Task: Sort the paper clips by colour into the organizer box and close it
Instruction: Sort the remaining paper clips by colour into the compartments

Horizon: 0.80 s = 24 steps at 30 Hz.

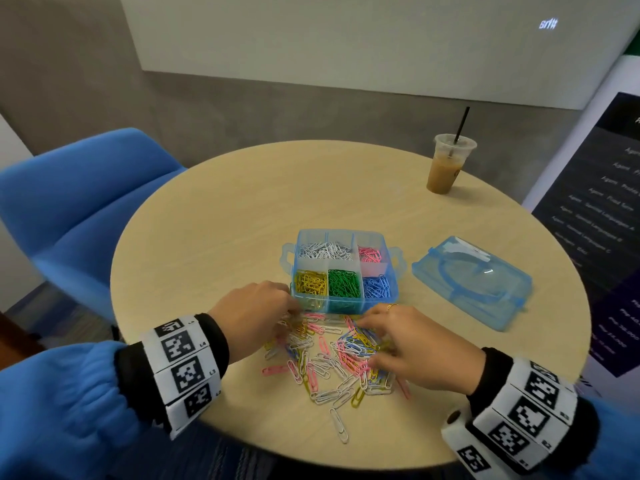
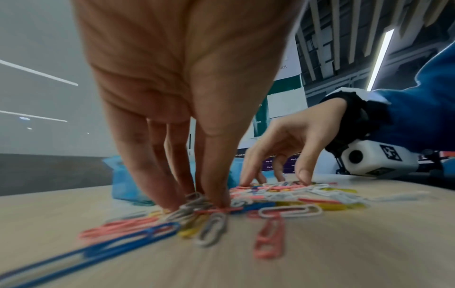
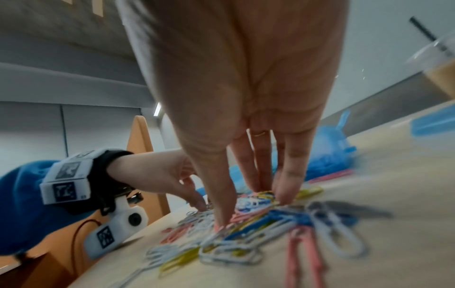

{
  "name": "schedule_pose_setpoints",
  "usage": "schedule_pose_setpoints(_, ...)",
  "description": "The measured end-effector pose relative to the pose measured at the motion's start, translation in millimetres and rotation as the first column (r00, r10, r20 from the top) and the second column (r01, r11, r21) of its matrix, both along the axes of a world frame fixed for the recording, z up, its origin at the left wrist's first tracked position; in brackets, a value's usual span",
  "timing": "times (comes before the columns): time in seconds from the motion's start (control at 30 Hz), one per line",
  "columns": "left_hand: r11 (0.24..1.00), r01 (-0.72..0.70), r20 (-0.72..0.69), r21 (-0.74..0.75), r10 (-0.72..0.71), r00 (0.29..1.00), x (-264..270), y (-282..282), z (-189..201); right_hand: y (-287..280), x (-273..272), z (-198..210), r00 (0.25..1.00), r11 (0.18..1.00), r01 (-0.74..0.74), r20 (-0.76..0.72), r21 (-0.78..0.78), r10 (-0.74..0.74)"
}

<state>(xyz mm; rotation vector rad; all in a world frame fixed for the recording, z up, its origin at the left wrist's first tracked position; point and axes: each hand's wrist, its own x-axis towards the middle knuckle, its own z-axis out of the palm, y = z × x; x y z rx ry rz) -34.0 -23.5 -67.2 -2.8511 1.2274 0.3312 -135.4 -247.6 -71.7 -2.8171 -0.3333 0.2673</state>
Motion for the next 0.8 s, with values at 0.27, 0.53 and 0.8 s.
schedule_pose_setpoints(0.27,0.986,0.098,-0.062,-0.136,-0.108,0.992,-16,-33,-3,28,16,-1,1.0,0.998,0.012,0.003,0.069,-0.013)
schedule_pose_setpoints(0.53,0.916,-0.034,-0.185,-0.399,-0.044,0.982,-15,-38,3,34,26,2,0.997,0.996,0.053,0.043,0.07,-0.056)
schedule_pose_setpoints(0.8,0.77,-0.278,-0.424,-0.574,0.011,0.906,-15,-17,7,30,28,-2,0.998,0.999,0.037,0.045,-0.029,-0.036)
